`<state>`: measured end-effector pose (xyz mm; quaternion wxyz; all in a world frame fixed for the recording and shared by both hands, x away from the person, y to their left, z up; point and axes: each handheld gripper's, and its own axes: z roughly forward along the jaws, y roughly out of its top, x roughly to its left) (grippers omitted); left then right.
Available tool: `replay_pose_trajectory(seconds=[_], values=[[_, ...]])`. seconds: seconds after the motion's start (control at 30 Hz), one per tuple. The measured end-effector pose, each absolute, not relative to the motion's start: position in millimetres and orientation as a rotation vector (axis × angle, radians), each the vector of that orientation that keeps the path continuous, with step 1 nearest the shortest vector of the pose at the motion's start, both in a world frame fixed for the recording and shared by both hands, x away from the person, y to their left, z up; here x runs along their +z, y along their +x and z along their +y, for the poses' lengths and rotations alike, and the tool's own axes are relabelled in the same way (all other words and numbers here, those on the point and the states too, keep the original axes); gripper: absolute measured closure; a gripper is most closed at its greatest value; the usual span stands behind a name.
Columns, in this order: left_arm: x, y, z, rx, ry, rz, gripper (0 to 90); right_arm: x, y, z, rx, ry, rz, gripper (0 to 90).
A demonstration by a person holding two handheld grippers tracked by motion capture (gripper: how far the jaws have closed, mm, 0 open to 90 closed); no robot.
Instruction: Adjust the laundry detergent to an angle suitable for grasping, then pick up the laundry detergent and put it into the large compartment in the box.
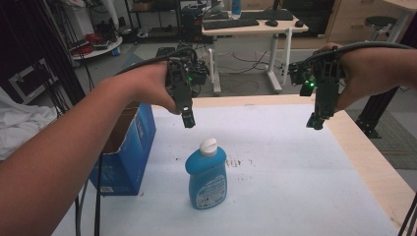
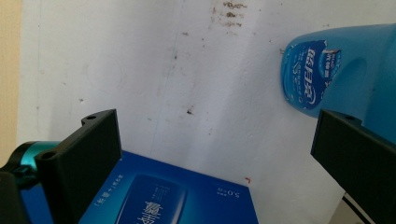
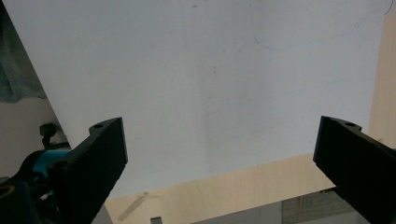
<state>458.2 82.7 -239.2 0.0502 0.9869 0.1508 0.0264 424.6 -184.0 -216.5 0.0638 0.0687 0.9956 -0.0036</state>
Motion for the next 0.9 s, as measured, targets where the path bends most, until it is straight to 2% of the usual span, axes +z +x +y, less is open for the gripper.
replay_pose_trajectory(seconds=[0.57, 0.9], values=[[-234.6, 454.7, 82.7, 0.086, 2.989, 0.461, 1.7, -218.0, 427.8, -181.0, -0.003, 0.186, 3.011, 1.9], [-211.9, 427.7, 83.0, 0.122, 2.936, 0.438, 1.7, -218.0, 424.0, -181.1, 0.015, 0.169, 3.007, 1.9]])
